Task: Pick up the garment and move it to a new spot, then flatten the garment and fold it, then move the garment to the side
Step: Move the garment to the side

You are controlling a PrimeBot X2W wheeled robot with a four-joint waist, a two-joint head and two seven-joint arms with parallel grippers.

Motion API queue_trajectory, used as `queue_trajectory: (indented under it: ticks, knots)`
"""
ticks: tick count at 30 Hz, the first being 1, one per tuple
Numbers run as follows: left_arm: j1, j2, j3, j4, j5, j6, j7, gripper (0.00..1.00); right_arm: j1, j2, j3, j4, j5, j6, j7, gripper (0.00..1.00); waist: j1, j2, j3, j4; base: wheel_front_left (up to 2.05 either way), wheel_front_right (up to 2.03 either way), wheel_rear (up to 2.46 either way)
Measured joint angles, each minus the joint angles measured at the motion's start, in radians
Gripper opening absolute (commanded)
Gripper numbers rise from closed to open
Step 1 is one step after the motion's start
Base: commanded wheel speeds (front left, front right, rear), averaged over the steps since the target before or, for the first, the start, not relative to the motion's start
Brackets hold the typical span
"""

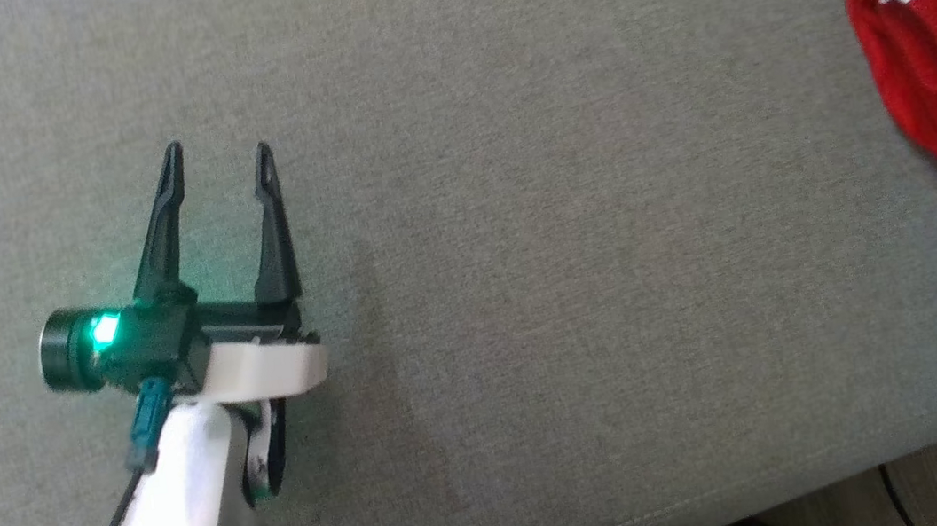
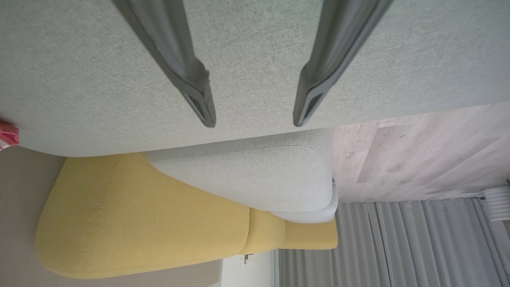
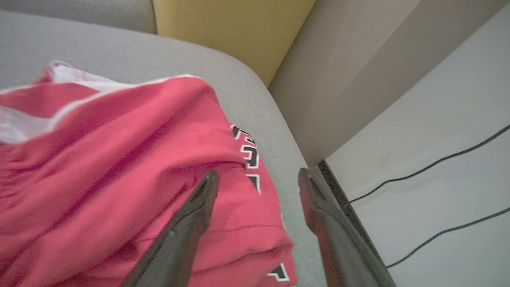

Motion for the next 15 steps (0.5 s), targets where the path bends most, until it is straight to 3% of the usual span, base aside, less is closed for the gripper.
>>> queue_trajectory:
  ticks: [7,11,15]
  knots:
    - [0.088,0.012,0.02,0.016,-0.003,0.013,-0.002,1.0,0.219,0.23,-0.081,-0.369,-0.03,0.0,-0.008,1.0,-0.0001,0.0,-0.087,-0.014,0.0,0.0,0.0]
    - [0.112,0.016,0.029,0.026,-0.013,0.024,-0.003,1.0,0.346,0.369,-0.071,-0.601,-0.033,0.0,0.044,1.0,-0.0001,0.0,-0.132,-0.006,0.0,0.0,0.0]
    - [0.133,0.023,0.035,0.032,-0.019,0.036,0.002,1.0,0.432,0.445,-0.014,-0.747,-0.008,0.0,0.061,1.0,-0.0001,0.0,-0.163,0.023,0.0,0.0,0.0]
